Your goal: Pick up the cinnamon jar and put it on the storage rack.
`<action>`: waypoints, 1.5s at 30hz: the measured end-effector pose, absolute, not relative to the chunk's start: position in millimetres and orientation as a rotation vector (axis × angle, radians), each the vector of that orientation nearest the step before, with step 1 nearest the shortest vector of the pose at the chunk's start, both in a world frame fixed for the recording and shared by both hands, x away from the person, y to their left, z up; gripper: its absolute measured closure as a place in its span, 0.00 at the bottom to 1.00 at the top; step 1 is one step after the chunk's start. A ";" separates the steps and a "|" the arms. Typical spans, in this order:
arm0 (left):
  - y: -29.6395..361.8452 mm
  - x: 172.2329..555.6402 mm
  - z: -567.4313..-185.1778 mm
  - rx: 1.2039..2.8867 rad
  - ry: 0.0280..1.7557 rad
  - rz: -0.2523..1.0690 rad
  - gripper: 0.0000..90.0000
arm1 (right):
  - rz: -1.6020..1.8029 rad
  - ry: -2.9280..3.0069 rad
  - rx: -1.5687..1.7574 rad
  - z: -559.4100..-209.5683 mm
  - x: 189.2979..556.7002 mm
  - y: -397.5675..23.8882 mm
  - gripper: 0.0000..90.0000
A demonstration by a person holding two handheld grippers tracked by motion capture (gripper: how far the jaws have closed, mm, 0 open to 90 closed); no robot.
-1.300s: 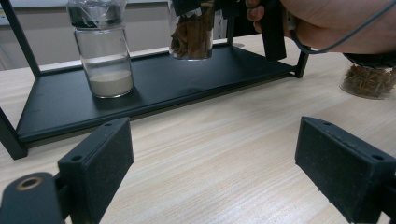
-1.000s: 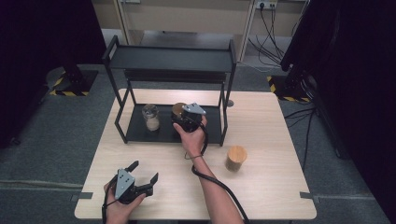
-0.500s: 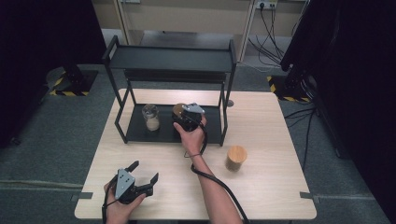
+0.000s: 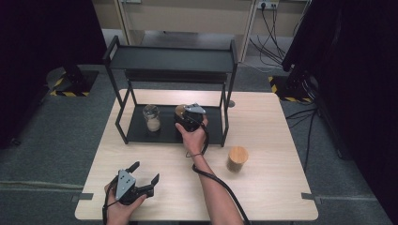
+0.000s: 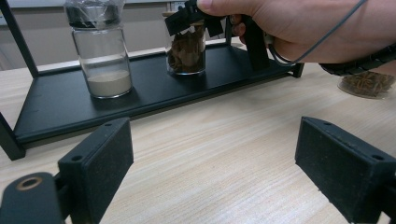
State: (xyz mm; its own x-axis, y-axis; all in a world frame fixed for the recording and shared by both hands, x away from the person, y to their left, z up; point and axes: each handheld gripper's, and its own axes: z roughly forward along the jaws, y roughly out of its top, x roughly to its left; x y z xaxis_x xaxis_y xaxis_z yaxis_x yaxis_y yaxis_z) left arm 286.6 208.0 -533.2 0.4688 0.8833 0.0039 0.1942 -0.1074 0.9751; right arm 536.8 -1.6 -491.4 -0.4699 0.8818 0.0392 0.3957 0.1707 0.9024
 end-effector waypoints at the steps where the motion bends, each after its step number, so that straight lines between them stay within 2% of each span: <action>1: 208.0 286.6 -533.1 1.598 0.958 0.769 0.12 | 1.262 1.948 1.201 -491.4 537.1 -1.5 0.29; 27: 208.3 286.4 -533.2 1.596 0.957 0.769 0.12 | 1.231 1.954 1.162 -493.4 537.9 5.8 0.29; 45: 208.5 286.5 -533.2 1.595 0.955 0.768 0.12 | 1.221 1.935 1.179 -487.0 551.3 5.8 0.29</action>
